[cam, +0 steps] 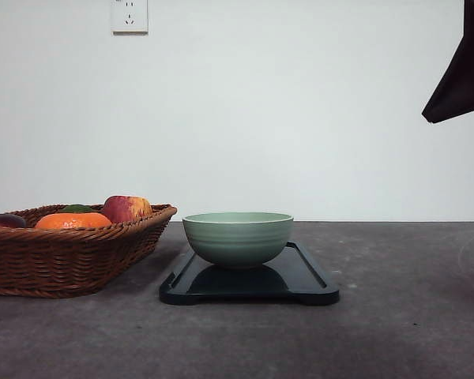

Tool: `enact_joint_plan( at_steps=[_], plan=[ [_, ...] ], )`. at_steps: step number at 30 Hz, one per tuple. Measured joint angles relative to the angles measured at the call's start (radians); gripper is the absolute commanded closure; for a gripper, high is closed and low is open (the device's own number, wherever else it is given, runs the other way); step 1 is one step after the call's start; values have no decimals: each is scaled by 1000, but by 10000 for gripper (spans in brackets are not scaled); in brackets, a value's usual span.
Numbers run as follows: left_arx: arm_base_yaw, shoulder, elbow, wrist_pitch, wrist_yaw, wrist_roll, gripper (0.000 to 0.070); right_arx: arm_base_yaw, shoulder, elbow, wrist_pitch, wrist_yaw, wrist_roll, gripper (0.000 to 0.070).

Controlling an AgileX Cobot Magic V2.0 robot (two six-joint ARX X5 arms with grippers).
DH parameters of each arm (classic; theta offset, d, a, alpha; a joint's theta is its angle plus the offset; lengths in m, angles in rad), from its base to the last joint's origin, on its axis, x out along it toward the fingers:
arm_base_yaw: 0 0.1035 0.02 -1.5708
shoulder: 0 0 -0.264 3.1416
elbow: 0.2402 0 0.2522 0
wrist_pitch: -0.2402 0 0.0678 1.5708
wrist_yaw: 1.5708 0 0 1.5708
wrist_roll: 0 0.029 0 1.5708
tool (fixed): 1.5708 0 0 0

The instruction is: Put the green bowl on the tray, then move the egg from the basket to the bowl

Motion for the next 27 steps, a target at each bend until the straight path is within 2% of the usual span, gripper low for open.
enact_joint_plan(
  at_steps=[6, 10, 27],
  plan=[
    [45, -181, -139, -7, 1, 0, 700, 0, 0, 0, 0, 0, 0, 684],
    [56, -262, -164, -34, 0, 5, 700, 0, 0, 0, 0, 0, 0, 684],
    [58, -265, -164, -36, -3, 23, 700, 0, 0, 0, 1, 0, 0, 684]
  ],
)
